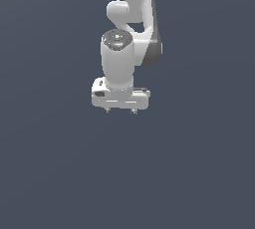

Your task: Pick up the object and move it to a goal position.

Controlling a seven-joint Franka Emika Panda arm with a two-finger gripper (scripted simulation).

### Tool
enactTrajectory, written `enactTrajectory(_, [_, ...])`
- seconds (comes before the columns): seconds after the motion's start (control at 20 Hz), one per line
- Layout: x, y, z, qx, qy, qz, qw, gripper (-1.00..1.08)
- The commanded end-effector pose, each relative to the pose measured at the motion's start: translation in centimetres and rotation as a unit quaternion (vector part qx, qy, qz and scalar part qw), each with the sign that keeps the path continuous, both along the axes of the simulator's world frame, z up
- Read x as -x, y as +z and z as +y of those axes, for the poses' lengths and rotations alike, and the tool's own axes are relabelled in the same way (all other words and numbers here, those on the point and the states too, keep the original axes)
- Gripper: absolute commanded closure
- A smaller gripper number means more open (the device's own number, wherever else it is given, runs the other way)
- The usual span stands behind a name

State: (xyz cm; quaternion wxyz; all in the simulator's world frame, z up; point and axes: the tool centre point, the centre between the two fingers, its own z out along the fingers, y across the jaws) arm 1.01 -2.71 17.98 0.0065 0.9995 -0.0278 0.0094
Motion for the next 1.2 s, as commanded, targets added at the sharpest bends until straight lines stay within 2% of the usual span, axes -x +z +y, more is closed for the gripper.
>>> enactTrajectory(0.0, [0.0, 0.0, 0.0, 0.0, 0.0, 0.0, 1.0, -0.92])
enactTrajectory(0.65, [-0.3, 0.2, -0.6, 0.006, 0.013, -0.001, 0.9999, -0.92])
enactTrajectory(1.15, [0.8, -1.6, 0.7, 0.002, -0.027, 0.0, 0.9996, -0.92])
